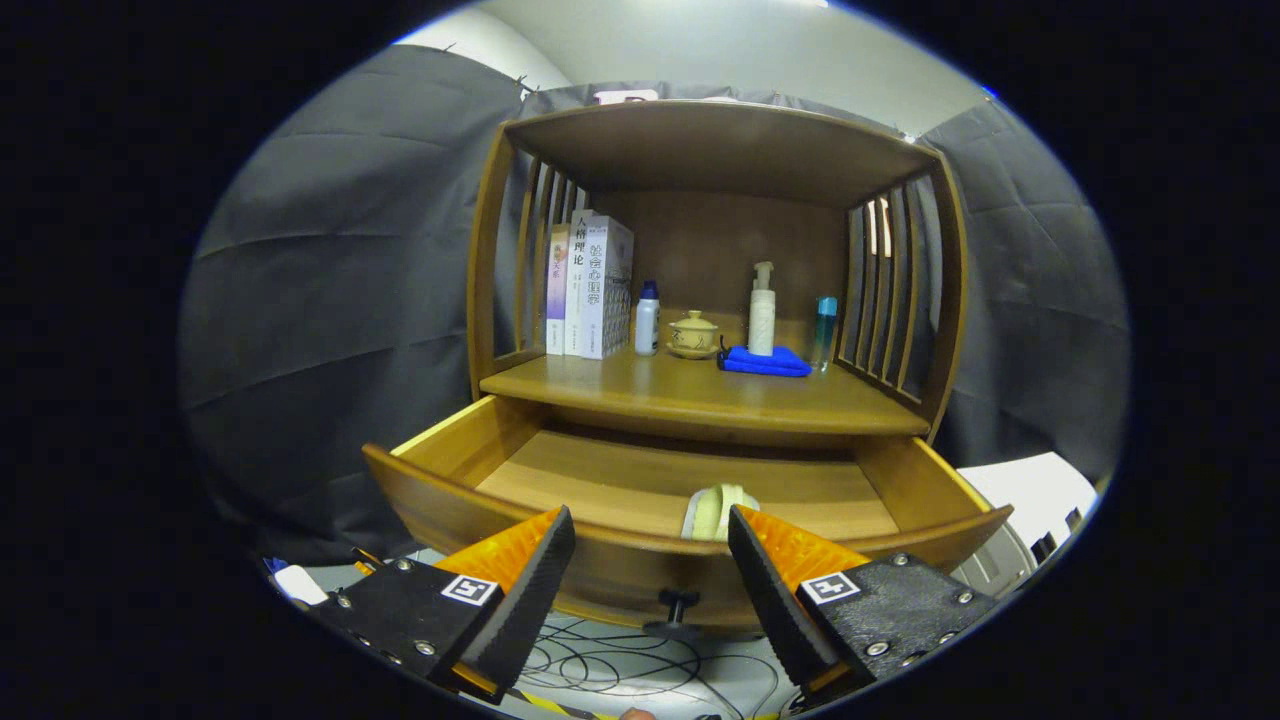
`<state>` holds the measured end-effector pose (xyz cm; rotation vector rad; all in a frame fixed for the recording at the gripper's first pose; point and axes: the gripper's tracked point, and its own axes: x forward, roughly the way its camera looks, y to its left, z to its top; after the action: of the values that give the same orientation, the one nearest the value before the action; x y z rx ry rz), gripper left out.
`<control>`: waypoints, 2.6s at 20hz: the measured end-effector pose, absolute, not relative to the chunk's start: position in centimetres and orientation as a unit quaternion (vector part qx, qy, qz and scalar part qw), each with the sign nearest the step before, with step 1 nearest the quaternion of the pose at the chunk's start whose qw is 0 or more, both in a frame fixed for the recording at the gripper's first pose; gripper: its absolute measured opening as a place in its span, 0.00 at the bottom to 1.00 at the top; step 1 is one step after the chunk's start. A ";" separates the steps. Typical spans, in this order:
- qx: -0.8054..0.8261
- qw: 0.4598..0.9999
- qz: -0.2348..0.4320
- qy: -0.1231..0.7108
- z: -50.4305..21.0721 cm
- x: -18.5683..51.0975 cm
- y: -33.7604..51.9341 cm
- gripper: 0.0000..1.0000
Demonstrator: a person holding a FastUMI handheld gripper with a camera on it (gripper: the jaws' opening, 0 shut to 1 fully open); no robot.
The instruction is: Pull open the drawer, take out the items inside it, and place them on the countertop above the cabinet.
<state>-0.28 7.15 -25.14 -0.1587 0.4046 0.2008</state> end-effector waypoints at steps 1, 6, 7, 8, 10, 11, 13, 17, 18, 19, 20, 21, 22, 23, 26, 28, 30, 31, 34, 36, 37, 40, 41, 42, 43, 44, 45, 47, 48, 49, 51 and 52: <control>-0.083 0.971 0.080 0.209 -25.0 1.1 6.7 0.94; -0.069 0.948 0.014 0.311 -28.2 5.3 4.9 0.95; -0.055 0.944 0.004 0.326 -28.9 5.9 4.7 0.95; -0.039 0.939 -0.005 0.341 -29.7 6.4 4.5 0.95; -0.024 0.930 -0.017 0.365 -31.2 7.5 4.1 0.95; -0.030 0.926 -0.021 0.376 -31.8 7.8 3.8 0.95; -0.049 0.917 -0.028 0.395 -32.9 8.3 3.2 0.95; -0.055 0.900 -0.039 0.430 -35.0 8.9 2.5 0.93; -0.054 0.898 -0.044 0.434 -35.3 8.9 2.3 0.89; -0.053 0.896 -0.051 0.439 -35.7 9.0 2.0 0.85; -0.052 0.892 -0.054 0.445 -36.0 8.9 1.7 0.78; -0.051 0.891 -0.055 0.447 -36.3 9.1 1.5 0.74; -0.053 0.890 -0.057 0.448 -36.6 9.3 1.3 0.70; -0.056 0.889 -0.056 0.451 -37.0 9.4 1.2 0.66; -0.052 0.885 -0.050 0.459 -38.5 9.0 1.3 0.47; -0.052 0.893 -0.058 0.442 -38.2 9.5 1.0 0.39; -0.059 0.898 -0.050 0.434 -38.3 9.7 1.1 0.23; -0.060 0.899 -0.045 0.432 -38.3 9.7 1.3 0.22; -0.067 0.901 -0.037 0.426 -38.1 9.5 1.4 0.17; -0.071 0.902 -0.036 0.424 -37.9 8.9 1.6 0.17; -0.070 0.904 -0.031 0.420 -37.5 8.5 2.1 0.17; -0.070 0.924 0.005 0.376 -34.9 8.1 4.3 0.16; -0.076 0.930 0.015 0.359 -33.6 8.4 4.9 0.16; -0.083 0.936 0.024 0.342 -32.3 8.3 5.4 0.16; -0.090 0.939 0.031 0.329 -31.3 8.2 5.9 0.16; -0.095 0.943 0.034 0.317 -30.4 8.2 6.2 0.16; -0.100 0.945 0.038 0.310 -29.6 8.3 6.5 0.16; -0.106 0.948 0.050 0.297 -28.6 8.2 7.3 0.16; -0.108 0.949 0.054 0.292 -28.2 8.2 7.6 0.16; -0.110 0.950 0.058 0.286 -27.6 8.2 7.8 0.16; -0.117 0.953 0.064 0.273 -26.5 8.4 8.3 0.16; -0.123 0.955 0.066 0.264 -25.8 8.6 8.5 0.16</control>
<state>8.64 8.47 -25.76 -0.2494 0.5353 0.1343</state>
